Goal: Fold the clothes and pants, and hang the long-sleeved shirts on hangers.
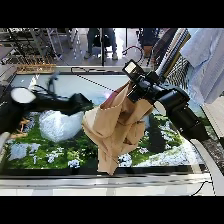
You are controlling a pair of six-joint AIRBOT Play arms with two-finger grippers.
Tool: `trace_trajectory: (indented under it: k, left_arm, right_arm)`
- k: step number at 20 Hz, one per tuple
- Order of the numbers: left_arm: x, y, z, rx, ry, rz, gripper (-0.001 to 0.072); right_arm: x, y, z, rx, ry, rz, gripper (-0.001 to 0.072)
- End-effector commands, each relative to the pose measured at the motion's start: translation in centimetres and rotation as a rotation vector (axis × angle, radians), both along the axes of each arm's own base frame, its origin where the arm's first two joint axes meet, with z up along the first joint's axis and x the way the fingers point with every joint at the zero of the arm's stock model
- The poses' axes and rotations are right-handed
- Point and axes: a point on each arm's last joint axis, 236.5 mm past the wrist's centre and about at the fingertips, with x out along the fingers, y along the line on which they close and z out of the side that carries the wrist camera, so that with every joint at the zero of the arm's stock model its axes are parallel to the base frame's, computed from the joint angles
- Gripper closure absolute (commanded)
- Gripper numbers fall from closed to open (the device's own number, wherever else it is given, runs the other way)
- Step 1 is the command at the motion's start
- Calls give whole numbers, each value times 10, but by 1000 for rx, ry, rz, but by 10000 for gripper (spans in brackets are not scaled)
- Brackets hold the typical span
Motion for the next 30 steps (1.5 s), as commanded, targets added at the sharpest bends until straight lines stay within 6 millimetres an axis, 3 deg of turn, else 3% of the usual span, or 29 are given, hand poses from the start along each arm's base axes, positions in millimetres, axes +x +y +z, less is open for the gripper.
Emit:
trace_trajectory:
  k: [1, 7, 11, 12, 13, 14, 17, 20, 23, 26, 30]
  left_arm:
    - [6, -41, -23, -43, 132, 113, 136]
    - [17, -52, -38, -82, 192, 172, 136]
    - [4, -73, -78, -35, 279, 115, 160]
    - [4, -79, -89, -18, 274, 94, 260]
    - [6, -81, -95, -1, 241, 66, 427]
    - [11, -77, -96, 4, 209, 48, 689]
    - [55, -34, -59, -54, 35, 122, 693]
    - [115, 56, -14, -123, -110, 386, 694]
    - [137, 120, -4, -159, -128, 526, 694]
    - [140, 142, 3, -158, -181, 516, 694]
    - [142, 141, 18, -184, -255, 481, 694]
  right_arm:
    - [2, -2, 4, 13, -12, -9, 687]
    - [4, 0, 9, -14, -44, 16, 686]
    - [7, 5, 20, 0, -93, 34, 686]
    - [5, 5, 19, 3, -82, 32, 686]
    - [3, 3, 15, -4, -61, 26, 686]
    - [-1, -2, 9, -15, -27, 15, 687]
    - [-19, -2, -9, -69, 73, 57, 688]
    - [-35, 18, -16, -8, 138, 135, 688]
    - [-44, 22, -25, -3, 193, 152, 689]
    - [-46, 8, -35, -82, 217, 130, 689]
    - [-56, 0, -52, -183, 279, 162, 689]
